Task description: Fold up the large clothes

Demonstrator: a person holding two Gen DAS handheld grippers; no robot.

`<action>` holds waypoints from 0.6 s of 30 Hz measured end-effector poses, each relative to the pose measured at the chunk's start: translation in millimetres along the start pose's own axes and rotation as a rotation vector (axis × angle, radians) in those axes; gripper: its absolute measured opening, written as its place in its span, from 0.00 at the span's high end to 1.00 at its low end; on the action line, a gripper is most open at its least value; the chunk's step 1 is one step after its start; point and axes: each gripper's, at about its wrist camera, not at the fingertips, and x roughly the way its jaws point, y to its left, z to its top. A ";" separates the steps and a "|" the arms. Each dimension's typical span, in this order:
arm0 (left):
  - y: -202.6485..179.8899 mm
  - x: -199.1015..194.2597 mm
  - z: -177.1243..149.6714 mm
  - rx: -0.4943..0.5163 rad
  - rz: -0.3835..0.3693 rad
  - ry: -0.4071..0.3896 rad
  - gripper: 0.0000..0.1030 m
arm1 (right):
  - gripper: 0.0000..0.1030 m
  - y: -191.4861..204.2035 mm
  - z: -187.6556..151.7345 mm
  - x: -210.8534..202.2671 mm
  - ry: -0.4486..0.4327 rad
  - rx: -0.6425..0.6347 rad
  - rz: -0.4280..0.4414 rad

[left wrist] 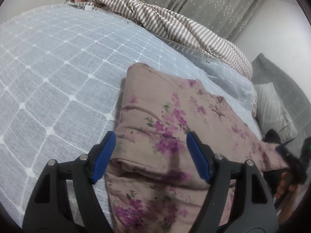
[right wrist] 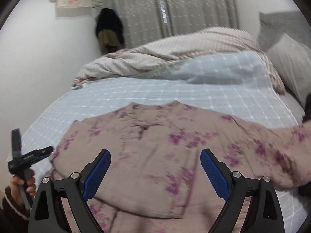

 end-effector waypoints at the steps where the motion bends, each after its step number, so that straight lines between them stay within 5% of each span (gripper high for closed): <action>1: 0.7 0.4 0.0 -0.007 -0.005 0.003 0.27 | 0.08 -6.2 -2.1 8.5 0.026 0.030 -0.008; 4: 1.6 3.3 0.3 -0.001 0.008 0.005 0.27 | 0.09 -28.6 -16.4 48.2 0.156 0.130 -0.031; 6: 4.9 7.3 0.9 -0.015 -0.001 0.013 0.27 | 0.19 -37.0 -31.0 74.2 0.225 0.169 -0.045; 8: 9.6 12.0 2.7 -0.044 -0.012 0.019 0.27 | 0.66 -38.6 -41.4 90.7 0.262 0.187 -0.019; 10: 12.7 15.1 4.7 -0.068 -0.027 0.018 0.30 | 0.80 -32.0 -38.3 94.6 0.262 0.175 -0.015; 15: 6.4 13.6 5.7 -0.039 0.017 -0.019 0.58 | 0.80 -20.6 4.6 50.7 0.034 0.117 0.037; 18: -4.4 10.1 3.3 0.015 0.078 -0.046 0.64 | 0.80 -18.5 17.6 50.6 -0.011 0.058 -0.045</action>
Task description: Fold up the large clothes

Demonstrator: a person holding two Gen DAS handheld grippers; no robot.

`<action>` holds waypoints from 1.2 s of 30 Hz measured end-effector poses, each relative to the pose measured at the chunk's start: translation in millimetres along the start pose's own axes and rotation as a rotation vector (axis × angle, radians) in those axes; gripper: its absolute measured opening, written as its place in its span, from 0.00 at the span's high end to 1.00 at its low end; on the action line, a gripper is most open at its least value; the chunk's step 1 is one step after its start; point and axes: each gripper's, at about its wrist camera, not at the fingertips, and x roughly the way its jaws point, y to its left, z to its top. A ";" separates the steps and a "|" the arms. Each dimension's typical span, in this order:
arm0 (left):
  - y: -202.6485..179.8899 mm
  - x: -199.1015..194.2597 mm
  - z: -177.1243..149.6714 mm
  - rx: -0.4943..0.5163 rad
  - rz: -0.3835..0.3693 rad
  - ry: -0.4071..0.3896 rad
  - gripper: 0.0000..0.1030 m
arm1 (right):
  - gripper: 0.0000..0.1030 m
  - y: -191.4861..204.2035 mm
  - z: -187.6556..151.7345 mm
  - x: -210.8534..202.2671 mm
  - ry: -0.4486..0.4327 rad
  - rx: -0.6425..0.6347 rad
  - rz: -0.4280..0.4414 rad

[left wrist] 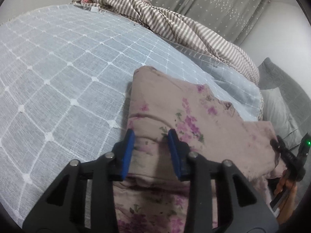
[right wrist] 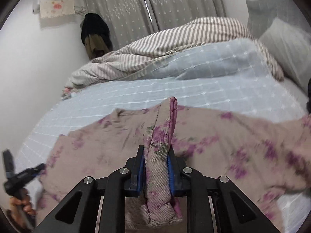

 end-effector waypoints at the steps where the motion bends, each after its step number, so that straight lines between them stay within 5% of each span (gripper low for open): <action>1: -4.6 -2.8 -0.7 0.023 0.026 -0.016 0.63 | 0.78 -0.9 -1.4 7.9 0.020 -0.013 -0.037; 5: -21.6 -16.7 -2.7 0.111 0.083 -0.089 0.63 | 0.68 -8.1 -25.1 54.6 0.194 -0.029 -0.168; 7: -28.4 -17.8 -5.1 0.148 0.063 -0.087 0.63 | 0.57 -9.5 -37.8 59.2 0.205 -0.049 -0.195; 13: -38.4 27.2 -24.4 0.257 0.159 0.110 0.63 | 0.34 -29.5 -46.7 51.6 0.202 -0.038 -0.239; 15: -42.5 21.8 -22.5 0.269 0.171 0.092 0.62 | 0.32 -39.2 -46.9 42.6 0.206 0.008 -0.229; 17: -44.7 13.0 -18.7 0.260 0.154 0.077 0.51 | 0.30 -46.3 -43.2 30.5 0.195 0.029 -0.243; 19: -45.1 4.5 -17.5 0.227 0.106 0.069 0.26 | 0.29 -49.2 -41.7 13.4 0.175 0.030 -0.250; 28: -66.8 -28.6 -27.1 0.224 0.059 0.014 0.14 | 0.25 -111.4 -20.4 -67.2 0.082 0.177 -0.271; 36: -80.7 -35.1 -37.4 0.245 -0.012 0.041 0.01 | 0.24 -211.6 -11.6 -150.9 -0.011 0.395 -0.413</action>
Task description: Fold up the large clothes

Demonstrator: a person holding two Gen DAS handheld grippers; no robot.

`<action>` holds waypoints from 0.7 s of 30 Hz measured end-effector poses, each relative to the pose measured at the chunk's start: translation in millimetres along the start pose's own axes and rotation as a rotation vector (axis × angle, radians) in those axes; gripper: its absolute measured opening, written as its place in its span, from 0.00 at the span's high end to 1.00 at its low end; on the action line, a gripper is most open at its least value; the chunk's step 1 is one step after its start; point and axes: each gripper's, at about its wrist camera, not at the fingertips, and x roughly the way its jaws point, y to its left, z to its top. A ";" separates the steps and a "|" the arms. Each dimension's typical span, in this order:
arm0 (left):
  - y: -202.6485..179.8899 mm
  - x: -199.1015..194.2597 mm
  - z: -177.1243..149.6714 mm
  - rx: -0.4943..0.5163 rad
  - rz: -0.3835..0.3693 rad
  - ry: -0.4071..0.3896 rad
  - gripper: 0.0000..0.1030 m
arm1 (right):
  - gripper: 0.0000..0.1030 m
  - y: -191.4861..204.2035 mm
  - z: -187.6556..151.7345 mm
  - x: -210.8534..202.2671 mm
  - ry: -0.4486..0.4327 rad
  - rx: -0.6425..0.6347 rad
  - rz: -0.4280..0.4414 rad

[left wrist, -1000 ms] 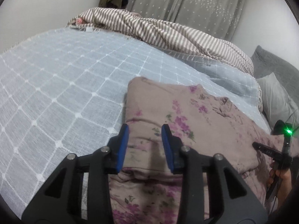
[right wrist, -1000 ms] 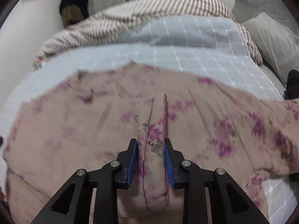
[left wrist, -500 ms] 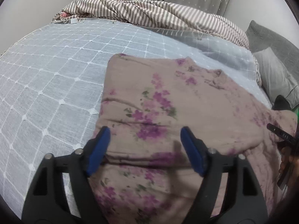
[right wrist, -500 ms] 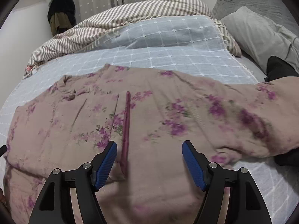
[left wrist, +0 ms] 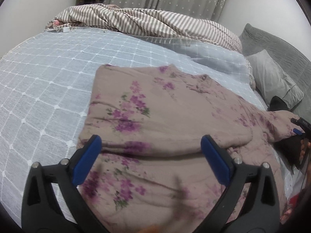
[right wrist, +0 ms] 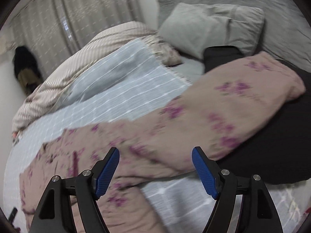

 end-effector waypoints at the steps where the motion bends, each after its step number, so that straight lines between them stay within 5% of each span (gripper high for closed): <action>1: -1.3 0.7 -0.4 -0.006 -0.013 0.006 0.01 | 0.24 -16.3 5.1 -4.8 -0.009 0.031 -0.024; 7: -8.6 1.1 -3.2 -0.015 -0.033 0.007 0.01 | 0.24 -98.2 20.8 -22.2 -0.038 0.228 -0.149; 13: -11.8 3.3 -5.5 -0.005 -0.025 -0.014 0.01 | 0.25 -141.9 32.5 -2.3 -0.018 0.352 -0.124; 15: -11.4 4.0 -5.0 -0.011 -0.026 -0.020 0.01 | 0.36 -142.7 34.6 1.6 -0.046 0.343 -0.108; 17: -11.4 5.3 -4.6 -0.019 -0.029 -0.020 0.01 | 0.69 -137.2 37.2 5.7 -0.061 0.308 -0.085; 21: -13.1 9.4 -6.1 -0.009 -0.018 -0.009 0.01 | 0.84 -119.2 40.9 3.0 -0.080 0.292 -0.082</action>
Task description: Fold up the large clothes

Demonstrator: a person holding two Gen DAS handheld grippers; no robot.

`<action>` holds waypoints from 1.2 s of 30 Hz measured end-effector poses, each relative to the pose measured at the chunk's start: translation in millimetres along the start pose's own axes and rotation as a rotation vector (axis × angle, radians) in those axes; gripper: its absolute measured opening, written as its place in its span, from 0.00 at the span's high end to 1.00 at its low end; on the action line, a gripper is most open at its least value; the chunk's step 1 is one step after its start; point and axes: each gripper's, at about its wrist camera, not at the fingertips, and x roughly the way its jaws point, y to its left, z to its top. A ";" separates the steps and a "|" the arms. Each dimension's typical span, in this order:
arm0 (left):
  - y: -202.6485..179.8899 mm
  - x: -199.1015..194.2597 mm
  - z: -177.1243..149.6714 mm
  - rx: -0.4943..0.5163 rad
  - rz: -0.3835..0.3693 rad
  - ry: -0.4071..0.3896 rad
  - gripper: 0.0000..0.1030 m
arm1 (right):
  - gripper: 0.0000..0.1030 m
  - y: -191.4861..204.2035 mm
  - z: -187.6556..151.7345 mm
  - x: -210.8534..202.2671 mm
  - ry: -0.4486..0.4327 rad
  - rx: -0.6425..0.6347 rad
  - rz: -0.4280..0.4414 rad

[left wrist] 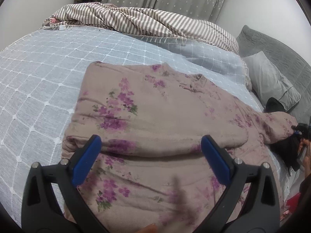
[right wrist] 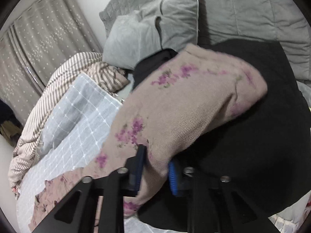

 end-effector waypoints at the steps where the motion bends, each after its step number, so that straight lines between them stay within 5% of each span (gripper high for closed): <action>1: -0.7 1.0 -0.5 0.004 0.002 0.004 0.01 | 0.86 4.6 1.1 -2.8 -0.012 -0.004 0.015; 13: -0.4 1.3 -1.6 0.009 -0.016 0.022 0.01 | 0.90 163.3 -39.9 -54.7 -0.032 -0.379 0.168; 21: 4.5 -2.3 -0.2 -0.004 -0.019 0.015 0.01 | 0.90 279.0 -131.0 -74.3 0.049 -0.707 0.291; 27: 7.5 -1.8 -0.1 -0.006 -0.008 0.021 0.01 | 0.86 328.9 -209.4 -45.8 0.288 -0.797 0.444; 33: 2.0 2.3 3.4 0.029 0.006 0.043 0.01 | 0.80 320.6 -278.3 20.9 0.595 -0.799 0.406; 36: -9.2 1.8 5.8 0.086 0.037 0.053 0.01 | 0.57 299.6 -279.8 18.6 0.618 -0.736 0.478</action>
